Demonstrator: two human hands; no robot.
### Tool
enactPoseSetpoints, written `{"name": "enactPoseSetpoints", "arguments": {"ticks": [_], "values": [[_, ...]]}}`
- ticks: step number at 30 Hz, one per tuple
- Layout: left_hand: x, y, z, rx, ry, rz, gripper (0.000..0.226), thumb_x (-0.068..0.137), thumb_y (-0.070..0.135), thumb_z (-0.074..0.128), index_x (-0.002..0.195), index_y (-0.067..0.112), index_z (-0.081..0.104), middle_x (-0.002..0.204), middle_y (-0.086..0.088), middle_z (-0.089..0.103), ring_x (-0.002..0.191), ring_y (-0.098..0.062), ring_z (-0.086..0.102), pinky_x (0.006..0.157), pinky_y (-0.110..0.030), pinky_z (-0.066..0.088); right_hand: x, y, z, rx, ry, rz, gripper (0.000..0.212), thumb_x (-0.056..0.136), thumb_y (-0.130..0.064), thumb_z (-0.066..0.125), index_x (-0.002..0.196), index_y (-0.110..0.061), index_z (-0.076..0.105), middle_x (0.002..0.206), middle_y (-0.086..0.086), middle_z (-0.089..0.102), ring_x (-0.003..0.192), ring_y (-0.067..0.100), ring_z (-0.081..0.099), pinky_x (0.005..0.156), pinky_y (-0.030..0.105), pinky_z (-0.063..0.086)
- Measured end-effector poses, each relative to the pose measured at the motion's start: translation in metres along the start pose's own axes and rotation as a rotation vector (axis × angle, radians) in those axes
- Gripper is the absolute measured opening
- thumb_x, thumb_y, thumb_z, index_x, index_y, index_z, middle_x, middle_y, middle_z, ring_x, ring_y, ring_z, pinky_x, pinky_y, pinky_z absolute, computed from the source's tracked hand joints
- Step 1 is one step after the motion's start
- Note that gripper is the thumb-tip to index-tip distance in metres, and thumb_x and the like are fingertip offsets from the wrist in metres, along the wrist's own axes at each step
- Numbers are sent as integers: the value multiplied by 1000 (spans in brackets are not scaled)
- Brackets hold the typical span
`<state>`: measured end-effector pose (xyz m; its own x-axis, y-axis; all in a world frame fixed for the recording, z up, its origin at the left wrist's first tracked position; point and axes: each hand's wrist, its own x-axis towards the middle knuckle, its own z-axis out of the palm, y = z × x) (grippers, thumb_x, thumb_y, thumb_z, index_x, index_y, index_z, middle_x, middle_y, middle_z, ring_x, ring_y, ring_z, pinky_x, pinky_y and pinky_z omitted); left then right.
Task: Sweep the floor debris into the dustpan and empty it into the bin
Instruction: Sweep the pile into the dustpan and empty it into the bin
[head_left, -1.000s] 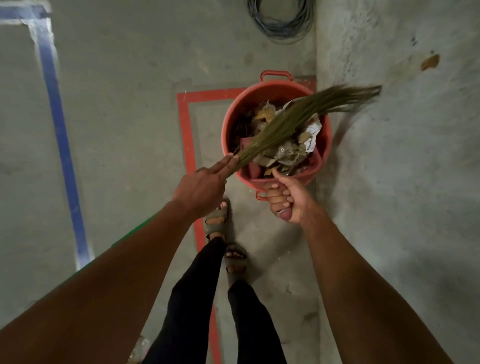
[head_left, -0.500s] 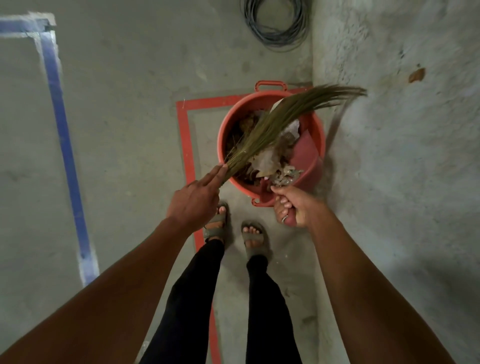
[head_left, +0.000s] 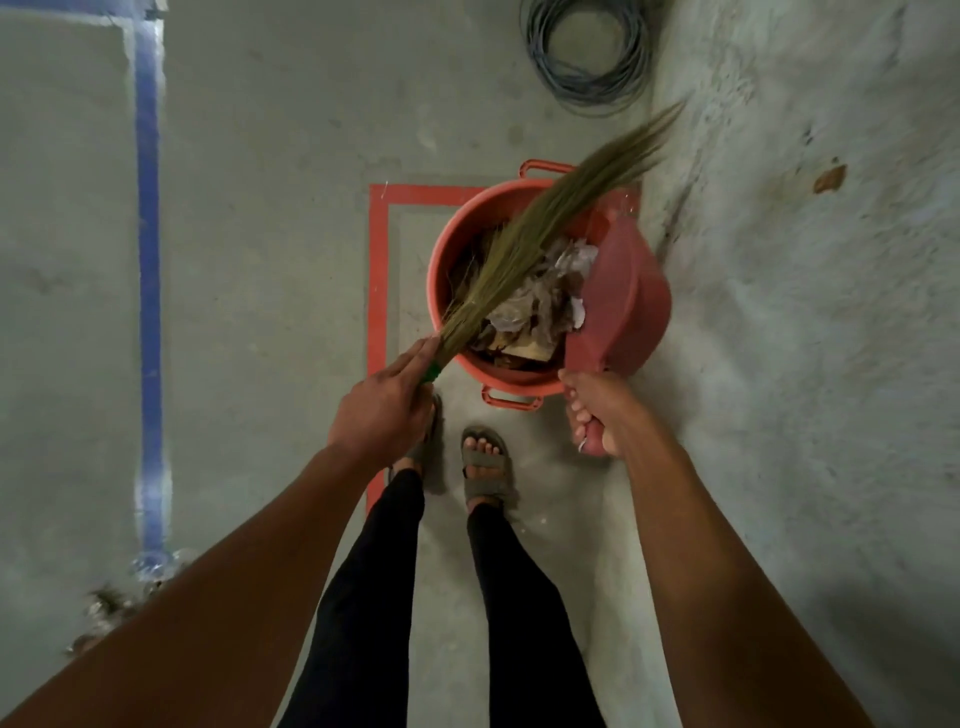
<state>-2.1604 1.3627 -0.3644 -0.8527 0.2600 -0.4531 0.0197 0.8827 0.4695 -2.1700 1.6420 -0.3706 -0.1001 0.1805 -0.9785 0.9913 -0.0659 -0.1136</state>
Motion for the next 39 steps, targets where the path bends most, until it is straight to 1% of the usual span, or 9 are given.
{"name": "enactPoseSetpoints", "arguments": {"ticks": [4, 8, 13, 16, 23, 25, 29, 36, 39], "values": [[-13, 10, 2, -93, 33, -69, 65, 105, 34, 48, 162, 42, 17, 156, -4, 49, 113, -34, 65, 93, -49, 58, -15, -7, -12, 124, -33, -25, 31, 103, -33, 58, 78, -18, 48, 53, -5, 33, 36, 7, 30, 36, 21, 28], [-18, 13, 4, -175, 113, -115, 62, 106, 34, 47, 162, 39, 20, 147, -11, 58, 109, -34, 66, 94, -49, 56, -22, -16, -8, 253, -184, 8, 34, 102, -30, 60, 74, -21, 43, 50, -9, 32, 36, 4, 29, 35, 20, 27], [-11, 6, 5, -231, 126, -186, 59, 104, 29, 52, 160, 33, 32, 115, -12, 71, 85, -28, 64, 77, -36, 52, 2, -22, 8, 434, -466, 163, 41, 104, -31, 56, 68, -20, 41, 45, -11, 31, 32, 2, 27, 31, 18, 27], [-9, -1, 8, -237, 127, -185, 58, 104, 26, 53, 159, 33, 35, 98, -9, 69, 74, -22, 60, 69, -31, 44, 32, -22, 20, 537, -563, 274, 41, 104, -32, 55, 68, -20, 40, 44, -11, 32, 30, 3, 29, 30, 18, 29], [-8, -41, 28, -249, 237, -254, 57, 104, 28, 52, 158, 34, 34, 110, -10, 70, 80, -24, 61, 73, -33, 45, 93, -29, 48, 618, -473, 325, 45, 102, -29, 61, 64, -19, 39, 47, -8, 34, 33, 4, 33, 32, 18, 30], [-11, -51, 29, -253, 240, -289, 57, 104, 28, 51, 158, 34, 34, 116, -11, 70, 84, -26, 63, 75, -35, 49, 98, -30, 56, 613, -437, 320, 45, 103, -29, 61, 65, -18, 39, 48, -8, 34, 33, 5, 33, 31, 20, 31], [-17, -63, 28, -248, 198, -309, 56, 104, 30, 49, 158, 35, 32, 111, -12, 70, 79, -25, 62, 71, -36, 51, 74, -33, 64, 661, -485, 289, 46, 104, -30, 58, 64, -19, 39, 48, -8, 33, 33, 3, 32, 31, 18, 30], [-18, -60, 20, -285, 202, -334, 56, 105, 29, 49, 159, 33, 32, 123, -12, 68, 86, -25, 62, 77, -36, 50, -2, -34, 52, 591, -640, 106, 41, 103, -38, 55, 69, -19, 42, 43, -12, 31, 29, 3, 29, 30, 17, 28], [-13, -59, 18, -293, 198, -326, 56, 106, 28, 48, 159, 31, 32, 116, -9, 68, 79, -19, 61, 72, -31, 45, -19, -47, 49, 605, -650, -30, 41, 103, -39, 55, 69, -21, 41, 44, -12, 29, 30, 3, 27, 30, 16, 26]]}}
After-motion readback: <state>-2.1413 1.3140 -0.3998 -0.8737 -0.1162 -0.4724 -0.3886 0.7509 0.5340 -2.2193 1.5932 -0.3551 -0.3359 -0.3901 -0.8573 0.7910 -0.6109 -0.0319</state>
